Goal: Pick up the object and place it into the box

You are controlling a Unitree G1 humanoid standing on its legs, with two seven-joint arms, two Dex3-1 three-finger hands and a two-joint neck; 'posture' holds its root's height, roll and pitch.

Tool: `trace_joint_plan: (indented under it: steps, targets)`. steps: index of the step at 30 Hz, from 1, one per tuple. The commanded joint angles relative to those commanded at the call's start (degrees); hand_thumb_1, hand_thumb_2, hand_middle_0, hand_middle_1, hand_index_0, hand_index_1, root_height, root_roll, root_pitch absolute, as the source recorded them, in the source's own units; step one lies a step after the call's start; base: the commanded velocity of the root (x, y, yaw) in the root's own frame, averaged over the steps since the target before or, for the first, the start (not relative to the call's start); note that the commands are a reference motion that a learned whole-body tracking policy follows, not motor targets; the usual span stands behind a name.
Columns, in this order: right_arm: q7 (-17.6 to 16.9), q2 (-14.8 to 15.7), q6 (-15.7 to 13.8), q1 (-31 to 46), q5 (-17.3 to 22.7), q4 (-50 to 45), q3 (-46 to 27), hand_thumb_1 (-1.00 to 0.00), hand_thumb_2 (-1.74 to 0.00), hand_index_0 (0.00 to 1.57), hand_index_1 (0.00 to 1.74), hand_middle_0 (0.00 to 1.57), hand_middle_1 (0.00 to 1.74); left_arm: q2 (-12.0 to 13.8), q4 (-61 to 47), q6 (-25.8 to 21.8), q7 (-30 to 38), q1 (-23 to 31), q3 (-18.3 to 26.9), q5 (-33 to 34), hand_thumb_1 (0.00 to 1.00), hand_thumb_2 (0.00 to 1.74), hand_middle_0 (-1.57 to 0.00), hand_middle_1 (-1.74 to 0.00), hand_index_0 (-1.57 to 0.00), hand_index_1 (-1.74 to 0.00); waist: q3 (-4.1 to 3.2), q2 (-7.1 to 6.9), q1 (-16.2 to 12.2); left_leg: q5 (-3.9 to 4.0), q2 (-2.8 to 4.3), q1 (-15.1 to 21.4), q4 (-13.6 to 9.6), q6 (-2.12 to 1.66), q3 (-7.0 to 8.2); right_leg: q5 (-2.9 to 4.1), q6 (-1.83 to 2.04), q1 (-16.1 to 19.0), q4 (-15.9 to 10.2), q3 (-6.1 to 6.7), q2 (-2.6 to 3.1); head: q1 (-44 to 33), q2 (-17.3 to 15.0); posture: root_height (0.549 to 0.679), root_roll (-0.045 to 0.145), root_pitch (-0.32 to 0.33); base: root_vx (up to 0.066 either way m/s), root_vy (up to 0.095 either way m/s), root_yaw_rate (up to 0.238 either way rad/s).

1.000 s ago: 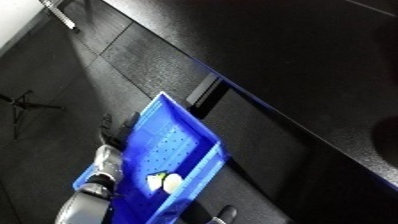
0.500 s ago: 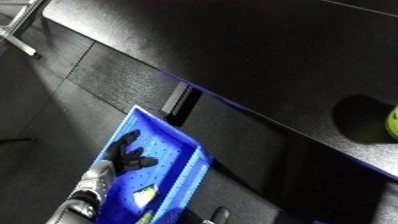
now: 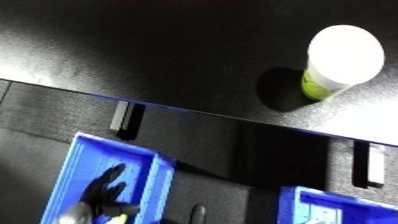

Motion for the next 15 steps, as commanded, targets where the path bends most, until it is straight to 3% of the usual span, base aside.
trace_joint_plan:
  steps: [7, 15]
  targets:
    - [0.06, 0.28, 0.0, -0.32, -1.27, -1.64, -0.04, 0.0, 0.0, 0.0, 0.0, 0.0, 0.0, -1.06, -1.2, -0.05, 1.76, 1.18, -1.35, 1.67, 0.0, 0.0, 0.0, 0.0, 0.0, 0.0, -0.01, -0.07, -0.53, -1.31, -0.19, -0.03, 1.45, 0.59, 0.11, 0.44, 0.24, -0.46, 0.19, 0.85, 0.37, 7.85, -4.74, 0.638, 0.043, -0.051, 0.014, 0.007, -0.073]
    - [2.56, 0.67, -2.03, -0.88, -4.1, -2.79, 1.28, 0.0, 0.0, 0.0, 0.0, 0.0, 0.0, -2.0, -1.37, -0.46, 3.13, 2.23, -1.64, 3.33, 0.0, 0.0, 0.0, 0.0, 0.0, 0.0, -0.15, -0.51, -0.7, -2.33, 0.15, 0.69, 2.18, 0.92, 0.42, 0.39, 0.36, 0.21, 0.03, 1.06, 0.64, 11.78, -9.85, 0.639, 0.04, -0.056, 0.019, 0.002, -0.084]
